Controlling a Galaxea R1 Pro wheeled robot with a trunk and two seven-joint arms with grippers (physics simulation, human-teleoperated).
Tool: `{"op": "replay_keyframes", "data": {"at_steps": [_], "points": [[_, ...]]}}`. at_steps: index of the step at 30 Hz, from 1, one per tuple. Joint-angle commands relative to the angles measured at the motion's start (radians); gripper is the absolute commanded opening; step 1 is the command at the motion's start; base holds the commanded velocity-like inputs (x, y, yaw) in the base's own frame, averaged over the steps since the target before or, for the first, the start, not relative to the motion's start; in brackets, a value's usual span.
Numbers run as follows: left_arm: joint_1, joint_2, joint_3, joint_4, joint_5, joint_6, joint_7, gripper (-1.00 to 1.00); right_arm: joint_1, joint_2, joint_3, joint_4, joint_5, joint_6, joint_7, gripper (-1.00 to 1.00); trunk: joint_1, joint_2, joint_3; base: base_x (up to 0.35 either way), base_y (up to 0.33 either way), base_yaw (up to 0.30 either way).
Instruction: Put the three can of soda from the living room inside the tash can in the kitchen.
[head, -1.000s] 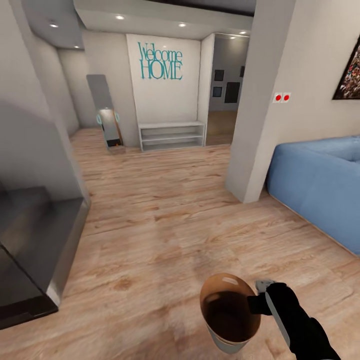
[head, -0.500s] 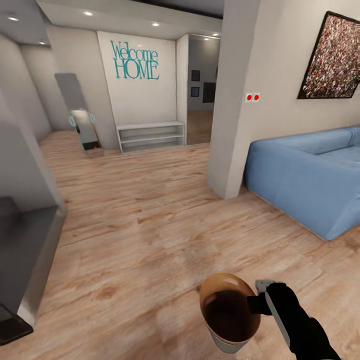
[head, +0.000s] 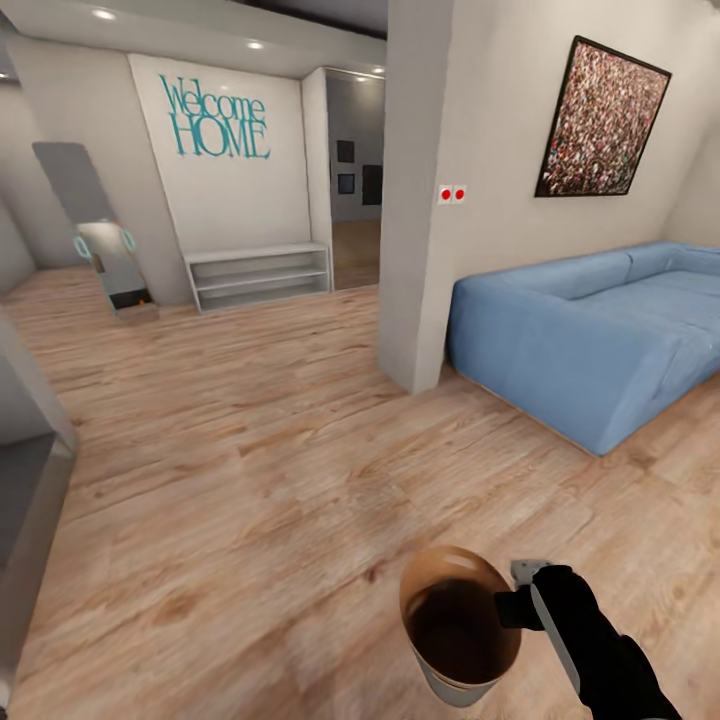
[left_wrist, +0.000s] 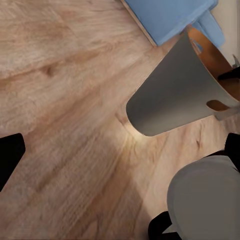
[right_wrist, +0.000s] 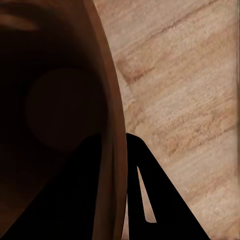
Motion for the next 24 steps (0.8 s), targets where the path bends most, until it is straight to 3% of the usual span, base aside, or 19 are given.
{"op": "replay_keyframes", "data": {"at_steps": [1,24], "points": [[0.000,0.000,0.000,0.000,0.000,0.000,0.000,1.00,0.000,0.000,0.000,0.000,-0.016,0.000,0.006,-1.00,0.000,0.000,0.000,0.000,0.000,-0.264],[0.000,0.000,0.000,0.006,0.000,0.000,0.001,1.00,0.000,0.000,0.000,0.001,-0.016,0.000,0.006,-1.00,0.000,0.000,0.000,0.000,0.000,-0.264]]}}
